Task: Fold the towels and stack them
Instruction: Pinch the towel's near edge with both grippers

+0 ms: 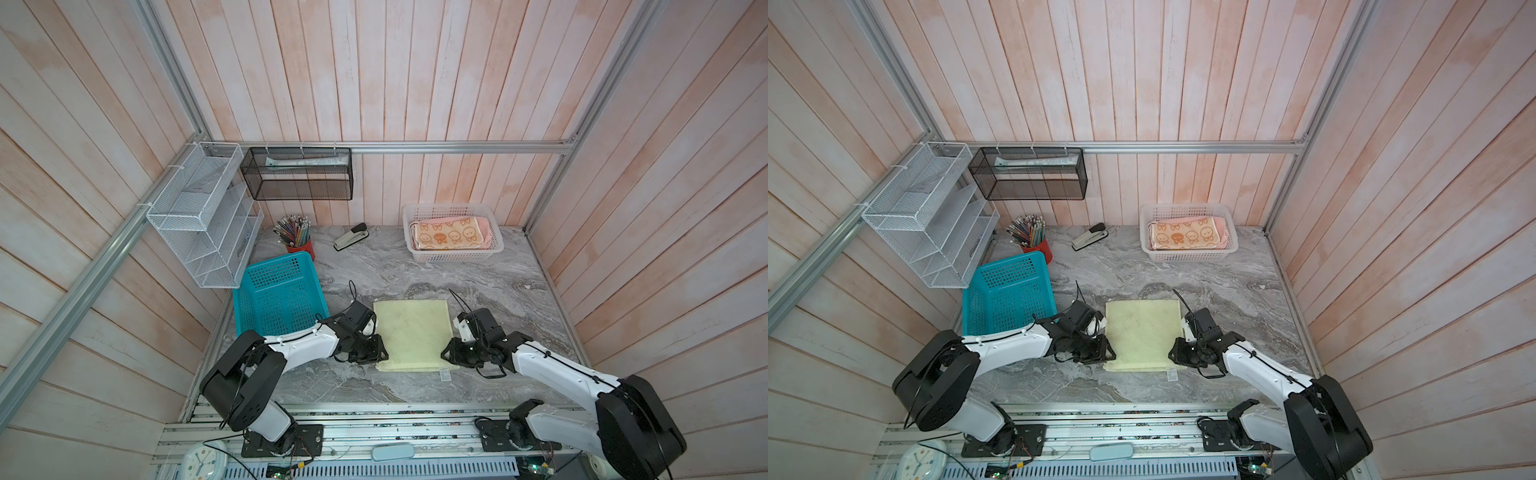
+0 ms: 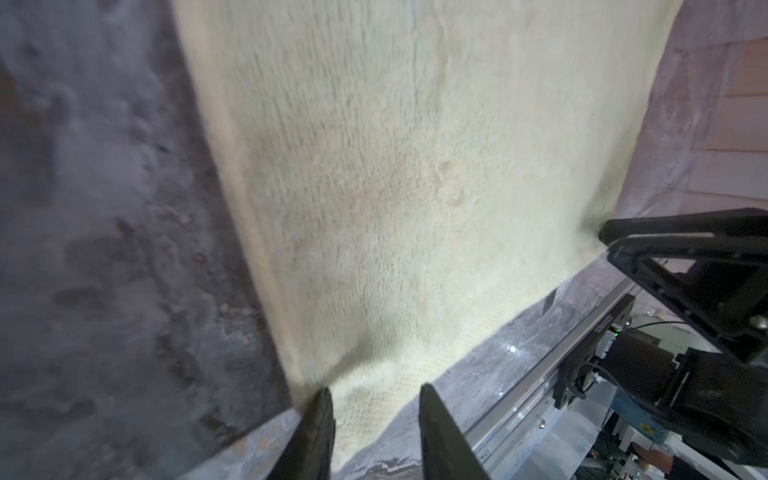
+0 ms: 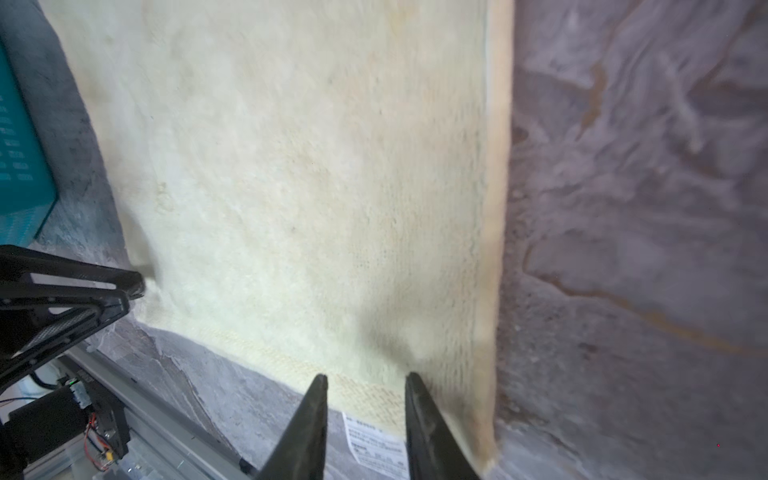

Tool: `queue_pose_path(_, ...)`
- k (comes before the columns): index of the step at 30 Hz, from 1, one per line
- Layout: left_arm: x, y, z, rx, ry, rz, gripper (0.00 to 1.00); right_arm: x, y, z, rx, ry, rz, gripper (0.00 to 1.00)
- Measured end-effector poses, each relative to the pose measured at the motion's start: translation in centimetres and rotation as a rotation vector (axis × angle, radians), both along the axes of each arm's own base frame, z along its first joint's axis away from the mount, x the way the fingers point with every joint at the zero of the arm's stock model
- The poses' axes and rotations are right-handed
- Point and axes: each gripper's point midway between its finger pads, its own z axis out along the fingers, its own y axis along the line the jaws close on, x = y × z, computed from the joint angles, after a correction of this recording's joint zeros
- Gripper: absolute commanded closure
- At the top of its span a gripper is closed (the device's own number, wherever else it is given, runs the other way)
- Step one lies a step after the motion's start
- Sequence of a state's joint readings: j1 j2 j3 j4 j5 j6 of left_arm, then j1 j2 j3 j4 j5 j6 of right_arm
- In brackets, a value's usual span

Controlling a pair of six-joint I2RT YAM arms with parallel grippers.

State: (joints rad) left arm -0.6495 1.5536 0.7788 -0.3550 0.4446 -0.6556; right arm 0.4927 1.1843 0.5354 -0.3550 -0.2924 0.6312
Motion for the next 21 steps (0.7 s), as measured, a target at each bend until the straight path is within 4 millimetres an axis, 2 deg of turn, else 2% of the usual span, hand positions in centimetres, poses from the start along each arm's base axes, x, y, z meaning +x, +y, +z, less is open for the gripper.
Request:
queue_pose_path(2,2.4,0.3,1.4,-0.008,-0.042,0.028,0.61,2.2,-0.2,1.6,0.002,-0.052,-0.024,0.6)
queue_pose_path(5,7.3,0.5,3.8,-0.037,-0.13,0.078,0.6,6.8,-1.3,3.8,0.0,-0.128,-0.077,0.59)
queue_pose_path(7,10.8,0.8,4.7,-0.046,-0.177,0.108,0.6,9.8,-2.2,4.4,-0.007,-0.156,-0.096,0.59)
queue_pose_path(10,14.5,1.2,4.4,-0.036,-0.201,0.134,0.6,13.3,-2.8,3.9,-0.02,-0.16,-0.092,0.58)
queue_pose_path(14,16.7,1.7,2.1,-0.005,-0.179,0.145,0.58,16.0,-2.6,2.0,-0.037,-0.135,-0.059,0.55)
queue_pose_path(17,16.7,2.2,0.3,0.02,-0.142,0.147,0.56,16.8,-2.4,0.0,-0.041,-0.098,-0.037,0.55)
queue_pose_path(21,16.6,2.6,-0.9,0.035,-0.119,0.143,0.55,17.3,-2.1,-1.8,-0.044,-0.065,-0.015,0.55)
